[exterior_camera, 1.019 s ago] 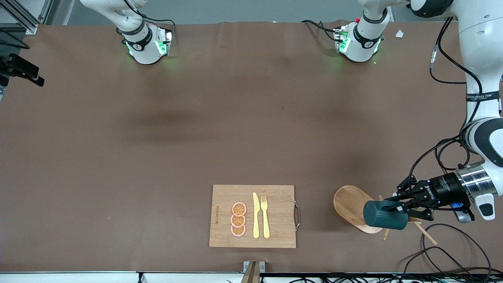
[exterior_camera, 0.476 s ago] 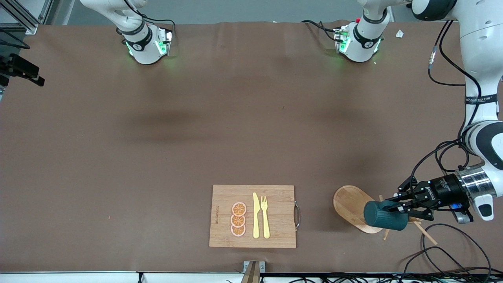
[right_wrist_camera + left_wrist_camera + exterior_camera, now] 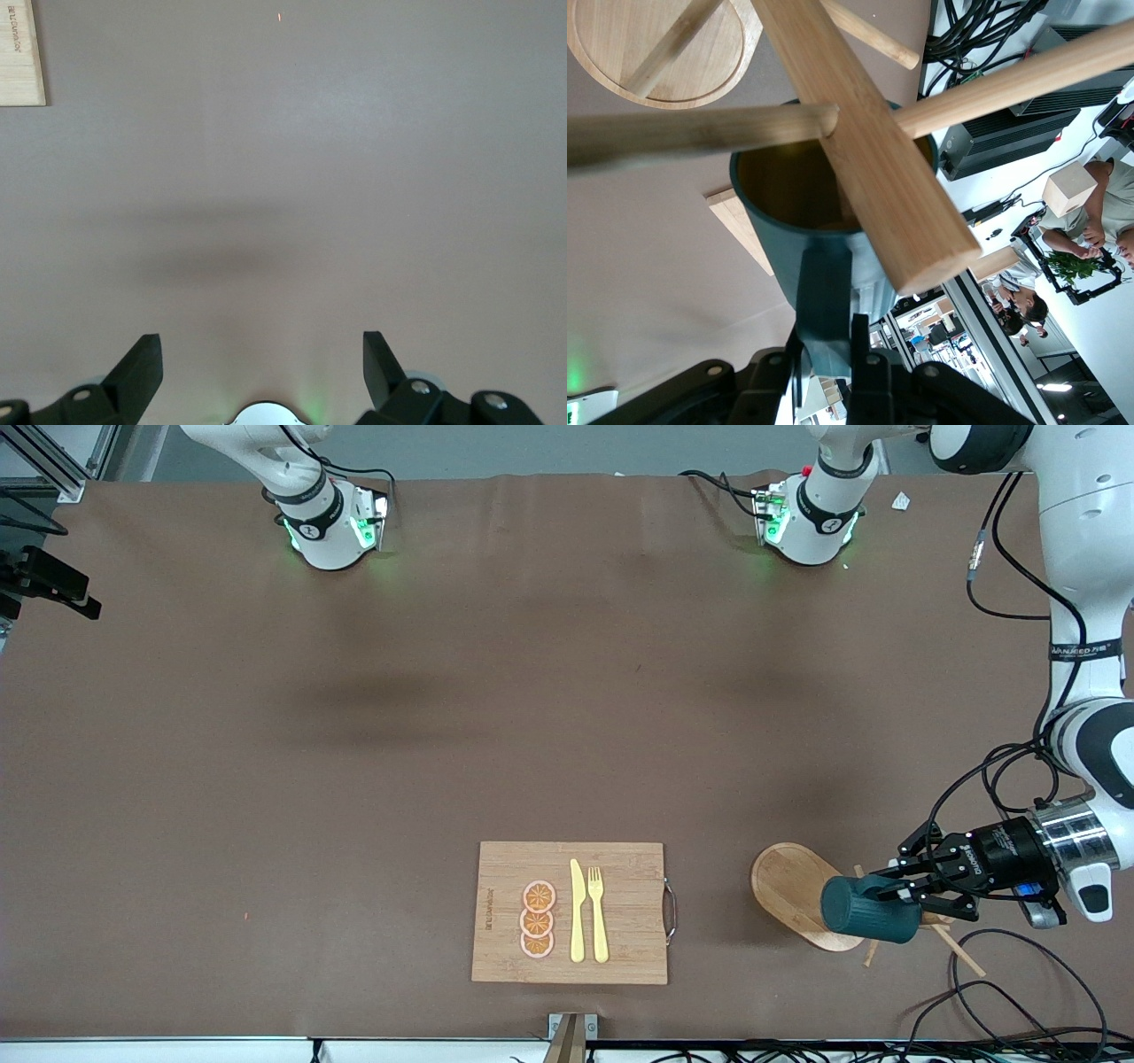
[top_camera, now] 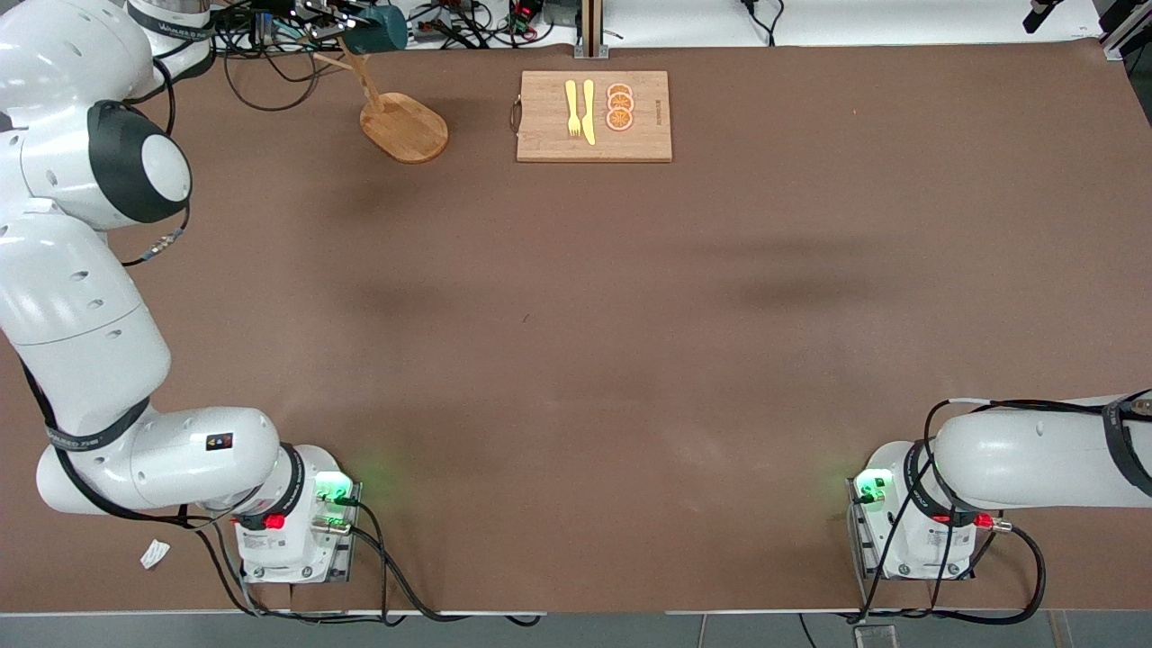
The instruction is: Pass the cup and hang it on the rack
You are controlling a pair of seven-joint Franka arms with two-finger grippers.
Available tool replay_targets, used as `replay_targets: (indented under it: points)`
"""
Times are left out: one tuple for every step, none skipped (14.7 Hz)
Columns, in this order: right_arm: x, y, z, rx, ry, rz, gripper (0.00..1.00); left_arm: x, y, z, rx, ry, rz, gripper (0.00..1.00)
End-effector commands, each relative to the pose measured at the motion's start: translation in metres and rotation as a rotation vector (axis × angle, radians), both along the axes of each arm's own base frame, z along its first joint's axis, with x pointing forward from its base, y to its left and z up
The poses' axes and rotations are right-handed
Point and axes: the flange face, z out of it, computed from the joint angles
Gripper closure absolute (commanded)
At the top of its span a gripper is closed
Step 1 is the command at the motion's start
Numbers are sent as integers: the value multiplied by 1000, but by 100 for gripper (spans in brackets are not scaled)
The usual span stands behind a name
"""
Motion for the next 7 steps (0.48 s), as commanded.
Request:
replay_targets:
  points:
    - [-5, 2, 3, 7, -1, 3, 0, 0, 2, 0, -26, -10, -5, 92]
    - [-5, 2, 3, 7, -1, 4, 0, 0, 2, 0, -26, -11, -5, 86]
    - [-5, 2, 3, 7, -1, 4, 0, 0, 2, -1, -27, -9, -5, 78]
    - [-5, 2, 3, 7, -1, 4, 0, 0, 2, -3, -29, -5, -3, 62]
    - [-5, 2, 3, 7, -1, 4, 0, 0, 2, -3, -30, -3, -4, 33]
    - [-5, 2, 3, 7, -1, 4, 0, 0, 2, -3, -30, -3, -4, 15]
    - [-5, 2, 3, 7, -1, 4, 0, 1, 2, -3, -29, -4, -4, 4]
